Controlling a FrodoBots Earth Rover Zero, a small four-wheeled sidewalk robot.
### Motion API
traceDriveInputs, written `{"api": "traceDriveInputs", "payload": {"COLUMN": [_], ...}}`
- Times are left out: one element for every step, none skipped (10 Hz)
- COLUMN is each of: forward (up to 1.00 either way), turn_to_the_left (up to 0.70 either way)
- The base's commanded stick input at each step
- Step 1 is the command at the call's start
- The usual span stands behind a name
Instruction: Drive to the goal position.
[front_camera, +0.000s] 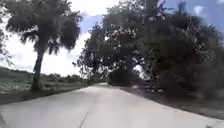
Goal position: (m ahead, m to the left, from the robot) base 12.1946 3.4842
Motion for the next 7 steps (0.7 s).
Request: {"api": "traceDriveInputs", "payload": {"forward": [1.0, 1.0, 1.0, 1.0, 1.0, 1.0, 1.0], "turn_to_the_left": [0.0, 0.0, 0.0, 0.0, 0.0, 0.0, 0.0]}}
